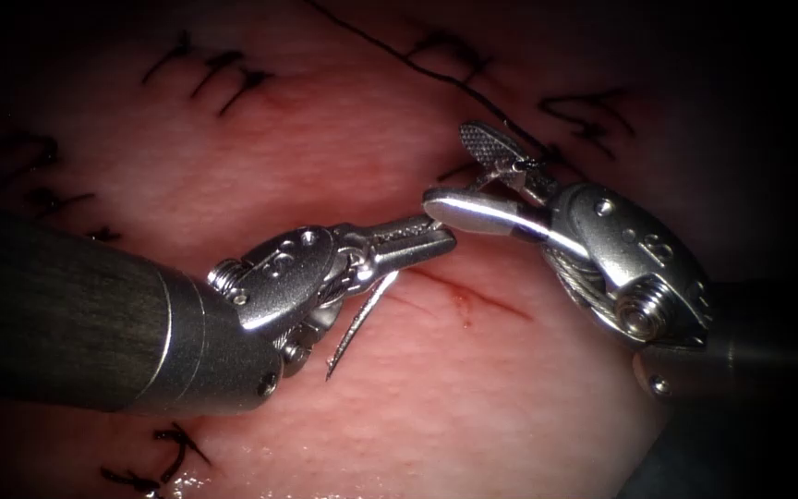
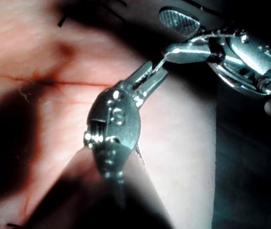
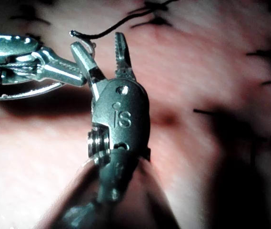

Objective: Wound Closure
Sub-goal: Pass the needle from the left to the right gripper.

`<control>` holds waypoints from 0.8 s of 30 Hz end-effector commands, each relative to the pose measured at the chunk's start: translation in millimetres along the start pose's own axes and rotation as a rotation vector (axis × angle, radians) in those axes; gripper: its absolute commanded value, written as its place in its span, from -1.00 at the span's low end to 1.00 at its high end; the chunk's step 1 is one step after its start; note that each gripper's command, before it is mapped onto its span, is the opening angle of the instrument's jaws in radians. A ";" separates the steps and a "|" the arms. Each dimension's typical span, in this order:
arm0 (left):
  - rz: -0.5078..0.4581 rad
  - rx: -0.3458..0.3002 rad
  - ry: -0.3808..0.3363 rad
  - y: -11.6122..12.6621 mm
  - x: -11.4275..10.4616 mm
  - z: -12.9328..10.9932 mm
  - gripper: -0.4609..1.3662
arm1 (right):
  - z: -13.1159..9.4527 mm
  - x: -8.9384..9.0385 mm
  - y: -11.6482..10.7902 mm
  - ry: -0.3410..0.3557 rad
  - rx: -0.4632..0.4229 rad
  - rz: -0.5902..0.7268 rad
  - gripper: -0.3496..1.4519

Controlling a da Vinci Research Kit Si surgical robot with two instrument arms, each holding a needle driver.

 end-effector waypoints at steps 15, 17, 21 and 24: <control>-0.002 -0.007 0.002 0.3 0.1 0.1 -0.88 | -0.4 0.1 -0.3 0.002 0.014 -0.005 -1.00; -0.004 -0.008 0.005 0.3 0.3 0.2 -0.71 | -0.5 0.1 -0.2 -0.001 0.016 -0.005 -1.00; -0.010 -0.003 -0.007 0.3 0.4 0.4 0.44 | -0.5 0.1 -0.2 -0.006 0.024 -0.006 -1.00; 0.033 0.007 -0.034 0.2 0.3 0.7 0.85 | -0.6 0.1 -0.2 -0.011 0.032 -0.012 -1.00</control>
